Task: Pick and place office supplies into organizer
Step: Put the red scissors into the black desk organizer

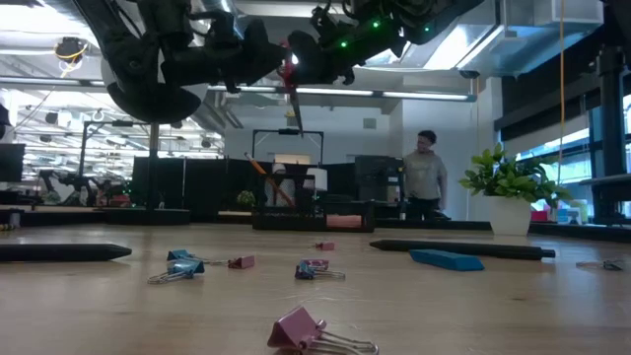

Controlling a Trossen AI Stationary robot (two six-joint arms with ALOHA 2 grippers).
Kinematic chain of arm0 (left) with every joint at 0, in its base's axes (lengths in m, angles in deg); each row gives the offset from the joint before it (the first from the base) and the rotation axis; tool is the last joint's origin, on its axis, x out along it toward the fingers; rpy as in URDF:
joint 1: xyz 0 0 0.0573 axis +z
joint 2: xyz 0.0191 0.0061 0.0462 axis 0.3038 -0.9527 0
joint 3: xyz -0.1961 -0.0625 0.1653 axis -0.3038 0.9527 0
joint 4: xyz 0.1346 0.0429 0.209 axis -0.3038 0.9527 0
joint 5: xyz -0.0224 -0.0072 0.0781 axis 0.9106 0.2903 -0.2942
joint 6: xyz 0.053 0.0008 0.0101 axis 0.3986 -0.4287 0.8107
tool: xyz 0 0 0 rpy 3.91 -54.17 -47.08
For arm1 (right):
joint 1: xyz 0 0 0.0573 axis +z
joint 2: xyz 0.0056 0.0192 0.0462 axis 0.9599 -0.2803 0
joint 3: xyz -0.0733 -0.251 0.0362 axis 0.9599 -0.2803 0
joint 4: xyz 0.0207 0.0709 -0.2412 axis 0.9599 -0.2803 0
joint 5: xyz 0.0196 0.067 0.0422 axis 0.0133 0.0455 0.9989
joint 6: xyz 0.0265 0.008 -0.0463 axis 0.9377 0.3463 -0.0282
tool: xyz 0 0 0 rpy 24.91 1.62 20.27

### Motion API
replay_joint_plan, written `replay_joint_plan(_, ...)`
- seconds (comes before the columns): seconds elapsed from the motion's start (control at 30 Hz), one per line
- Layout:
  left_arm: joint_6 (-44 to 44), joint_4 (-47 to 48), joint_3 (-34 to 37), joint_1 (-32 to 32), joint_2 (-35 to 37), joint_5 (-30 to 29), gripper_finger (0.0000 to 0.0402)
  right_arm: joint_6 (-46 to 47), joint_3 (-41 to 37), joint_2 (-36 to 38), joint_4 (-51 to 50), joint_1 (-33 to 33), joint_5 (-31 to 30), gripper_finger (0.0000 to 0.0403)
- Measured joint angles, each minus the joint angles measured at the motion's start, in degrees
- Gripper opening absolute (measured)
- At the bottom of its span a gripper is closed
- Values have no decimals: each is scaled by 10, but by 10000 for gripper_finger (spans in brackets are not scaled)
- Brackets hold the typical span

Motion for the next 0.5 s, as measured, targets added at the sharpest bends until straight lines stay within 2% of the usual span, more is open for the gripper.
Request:
replay_joint_plan(0.3, 125, -4, 0, -73, 3, -219, 179, 0, 0, 0, -4, 1, 4, 41)
replay_joint_plan(0.5, 146, -1, 5, -110, 29, -237, 179, 1, 0, 0, -13, -8, 20, 41)
